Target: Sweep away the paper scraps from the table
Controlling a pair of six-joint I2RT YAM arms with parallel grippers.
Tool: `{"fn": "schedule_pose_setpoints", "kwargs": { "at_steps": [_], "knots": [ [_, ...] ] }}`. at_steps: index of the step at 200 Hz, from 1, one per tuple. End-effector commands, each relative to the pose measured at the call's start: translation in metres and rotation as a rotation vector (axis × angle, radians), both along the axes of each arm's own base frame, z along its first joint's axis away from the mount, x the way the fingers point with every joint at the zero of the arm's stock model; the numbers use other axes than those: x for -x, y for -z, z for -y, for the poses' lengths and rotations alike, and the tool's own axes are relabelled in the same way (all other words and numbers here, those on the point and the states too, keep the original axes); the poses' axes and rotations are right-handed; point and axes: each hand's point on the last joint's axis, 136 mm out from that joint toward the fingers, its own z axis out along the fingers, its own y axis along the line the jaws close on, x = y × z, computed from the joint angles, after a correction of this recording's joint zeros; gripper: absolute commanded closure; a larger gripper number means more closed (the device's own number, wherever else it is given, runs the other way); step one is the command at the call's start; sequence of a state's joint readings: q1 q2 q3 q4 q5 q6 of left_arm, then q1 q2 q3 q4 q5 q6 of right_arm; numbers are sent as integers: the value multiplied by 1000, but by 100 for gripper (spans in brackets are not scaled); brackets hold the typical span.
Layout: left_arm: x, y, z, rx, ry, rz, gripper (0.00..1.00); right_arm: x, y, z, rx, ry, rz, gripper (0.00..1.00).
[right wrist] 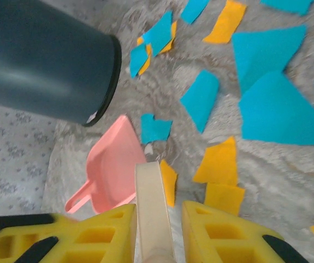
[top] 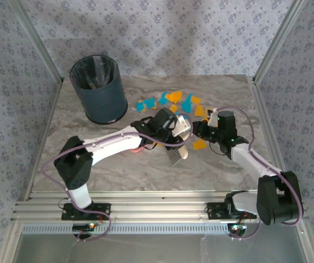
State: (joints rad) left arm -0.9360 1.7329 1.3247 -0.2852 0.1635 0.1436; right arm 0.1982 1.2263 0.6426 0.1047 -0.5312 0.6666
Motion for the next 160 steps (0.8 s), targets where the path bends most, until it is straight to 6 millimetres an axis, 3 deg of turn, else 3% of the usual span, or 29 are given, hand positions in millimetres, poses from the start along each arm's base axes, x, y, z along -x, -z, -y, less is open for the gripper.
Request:
{"fn": "schedule_pose_setpoints", "kwargs": {
  "at_steps": [1,58,89,131,160],
  "knots": [
    [5,-31,-13,60,-2,33,49,-3,-9,19,6,76,24,92],
    [-20,-40,-107,-25,-239,-18,49,-6,-18,49,23,141,5,97],
    [-20,-30,-157,-141,-301,-64,41,-6,-25,55,25,148,-6,99],
    [-12,-15,-207,-315,-335,-115,45,-4,-31,62,56,145,-5,100],
    [-2,-7,-229,-405,-284,-140,45,-3,-38,66,55,150,-1,100]
  ]
}}
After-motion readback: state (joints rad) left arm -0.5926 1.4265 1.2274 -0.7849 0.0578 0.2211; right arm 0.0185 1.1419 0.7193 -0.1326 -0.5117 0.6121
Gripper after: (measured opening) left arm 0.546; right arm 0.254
